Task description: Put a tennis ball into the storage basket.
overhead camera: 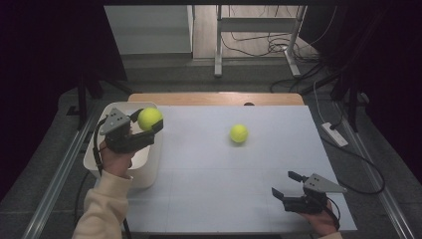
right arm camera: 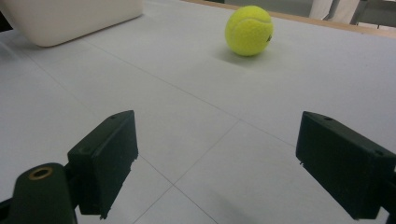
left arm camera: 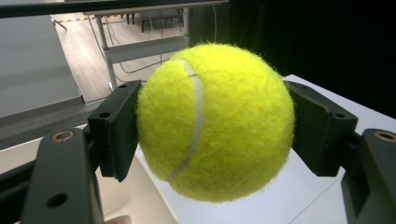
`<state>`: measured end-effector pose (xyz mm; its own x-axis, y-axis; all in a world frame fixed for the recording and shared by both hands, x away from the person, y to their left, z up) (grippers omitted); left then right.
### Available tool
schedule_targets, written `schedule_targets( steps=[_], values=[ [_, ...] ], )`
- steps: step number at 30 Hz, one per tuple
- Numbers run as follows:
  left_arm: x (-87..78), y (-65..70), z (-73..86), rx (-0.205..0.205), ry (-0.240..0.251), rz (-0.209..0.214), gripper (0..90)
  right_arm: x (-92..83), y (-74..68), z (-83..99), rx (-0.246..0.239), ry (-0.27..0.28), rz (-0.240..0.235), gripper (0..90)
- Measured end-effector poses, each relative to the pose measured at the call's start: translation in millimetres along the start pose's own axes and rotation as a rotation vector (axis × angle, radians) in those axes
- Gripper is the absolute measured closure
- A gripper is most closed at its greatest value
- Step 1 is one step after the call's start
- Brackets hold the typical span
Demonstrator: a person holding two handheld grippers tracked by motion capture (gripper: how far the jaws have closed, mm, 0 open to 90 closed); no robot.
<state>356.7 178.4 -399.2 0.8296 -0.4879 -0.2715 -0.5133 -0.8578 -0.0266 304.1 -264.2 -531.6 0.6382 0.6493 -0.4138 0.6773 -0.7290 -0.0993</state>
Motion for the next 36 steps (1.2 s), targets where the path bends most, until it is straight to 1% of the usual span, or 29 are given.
schedule_targets(
  steps=[1,2,3,5,9,19,25,30,31,33,35,36],
  values=[
    [-0.2,-4.4,0.7,-0.013,-0.003,-0.003,26.3,0.2,-0.1,0.0,0.0,0.001,-0.001,12.9],
    [-0.2,-4.4,0.7,-0.013,-0.003,-0.003,26.3,0.2,-0.1,0.0,0.0,0.001,-0.001,12.9],
    [0.0,-8.2,1.4,-0.029,-0.004,-0.003,26.3,0.3,-0.1,0.1,0.001,0.0,-0.002,12.9],
    [0.5,-12.3,2.3,-0.044,-0.004,-0.005,26.2,0.2,0.3,0.0,0.0,0.001,-0.003,12.9],
    [1.8,-17.4,3.2,-0.058,-0.01,-0.01,26.3,0.0,0.7,0.3,0.005,-0.002,-0.001,12.9],
    [6.0,-29.1,1.7,-0.059,-0.034,-0.038,26.2,0.1,0.1,-0.3,0.004,0.002,-0.004,12.9],
    [6.9,-34.8,2.5,-0.064,-0.038,-0.053,26.3,0.2,0.0,-0.2,0.005,0.002,-0.005,12.9],
    [9.1,-43.5,3.9,-0.069,-0.054,-0.076,26.2,0.3,0.1,-0.3,0.003,0.001,-0.002,12.9],
    [9.1,-43.5,3.9,-0.069,-0.054,-0.076,26.3,0.3,0.1,-0.3,0.003,0.001,-0.002,12.9],
    [11.0,-49.2,3.5,-0.075,-0.059,-0.087,26.2,0.5,0.2,-0.3,0.002,0.0,-0.002,12.9],
    [12.0,-51.3,3.5,-0.08,-0.061,-0.089,26.3,0.5,0.3,-0.3,0.002,0.0,-0.001,12.9],
    [12.7,-53.5,3.5,-0.079,-0.063,-0.097,26.3,0.6,0.3,-0.2,0.003,-0.001,-0.001,12.9]
  ],
)
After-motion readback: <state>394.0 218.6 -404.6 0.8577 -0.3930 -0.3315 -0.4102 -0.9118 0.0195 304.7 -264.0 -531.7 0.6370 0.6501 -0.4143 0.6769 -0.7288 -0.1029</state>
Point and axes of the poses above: each handheld gripper's, and its own axes: x roughly forward along the jaws, z roughly out of its underside, y roughly to its right, the point moved 7 cm from there along x, roughly forward along the jaws, and after that the axes turned 5 degrees about x, right-handed, at the moved point
